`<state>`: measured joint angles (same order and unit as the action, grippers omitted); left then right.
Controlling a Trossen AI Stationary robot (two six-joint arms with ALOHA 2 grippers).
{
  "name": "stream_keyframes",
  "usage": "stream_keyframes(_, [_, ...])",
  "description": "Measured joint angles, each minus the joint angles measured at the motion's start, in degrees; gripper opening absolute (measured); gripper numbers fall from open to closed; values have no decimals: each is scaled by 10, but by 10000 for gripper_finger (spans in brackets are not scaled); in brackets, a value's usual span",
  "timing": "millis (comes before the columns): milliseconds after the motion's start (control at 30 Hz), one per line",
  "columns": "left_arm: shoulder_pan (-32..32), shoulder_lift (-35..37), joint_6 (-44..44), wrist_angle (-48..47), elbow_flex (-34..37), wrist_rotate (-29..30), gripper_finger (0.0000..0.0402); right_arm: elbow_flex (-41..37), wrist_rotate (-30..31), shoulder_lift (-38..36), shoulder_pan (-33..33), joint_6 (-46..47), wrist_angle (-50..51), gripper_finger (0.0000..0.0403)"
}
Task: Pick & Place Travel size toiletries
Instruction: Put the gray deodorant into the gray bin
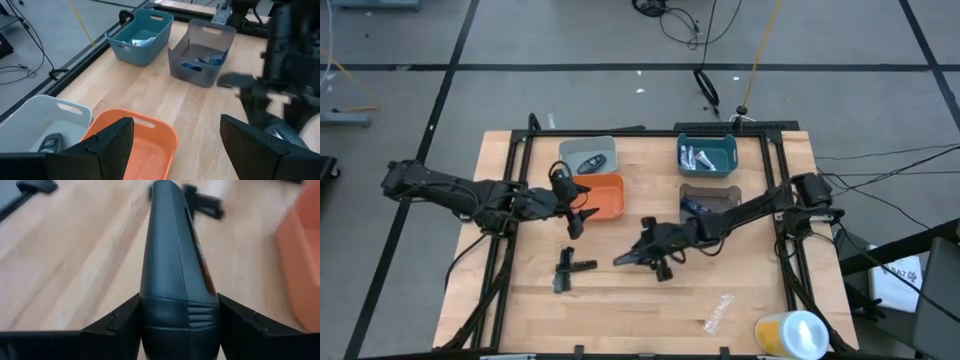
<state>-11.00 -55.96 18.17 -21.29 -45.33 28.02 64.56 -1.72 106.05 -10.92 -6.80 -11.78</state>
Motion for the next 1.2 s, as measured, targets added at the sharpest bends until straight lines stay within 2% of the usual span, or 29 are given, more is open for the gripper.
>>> stream_keyframes(167, [-3,-16,-8,11,0,1,292,-67,5,-77,25,7,-56,197])
stream_keyframes(333, [-3,-34,-40,72,0,-14,292,-158,5,-160,42,16,-137,199])
stream_keyframes(467, [-12,-59,-85,126,-1,-20,292,-236,7,-225,52,23,-232,197])
stream_keyframes(633, [-20,-104,-122,249,-1,-48,292,-307,46,-289,53,31,-279,197])
stream_keyframes(800, [-18,-183,-143,363,-1,-72,292,-334,49,-333,53,31,-278,197])
stream_keyframes(933, [-18,-232,-165,450,-1,-97,292,-337,49,-338,48,32,-292,197])
stream_keyframes(1200, [-20,-289,-201,561,-1,-174,292,-338,46,-337,48,31,-311,198])
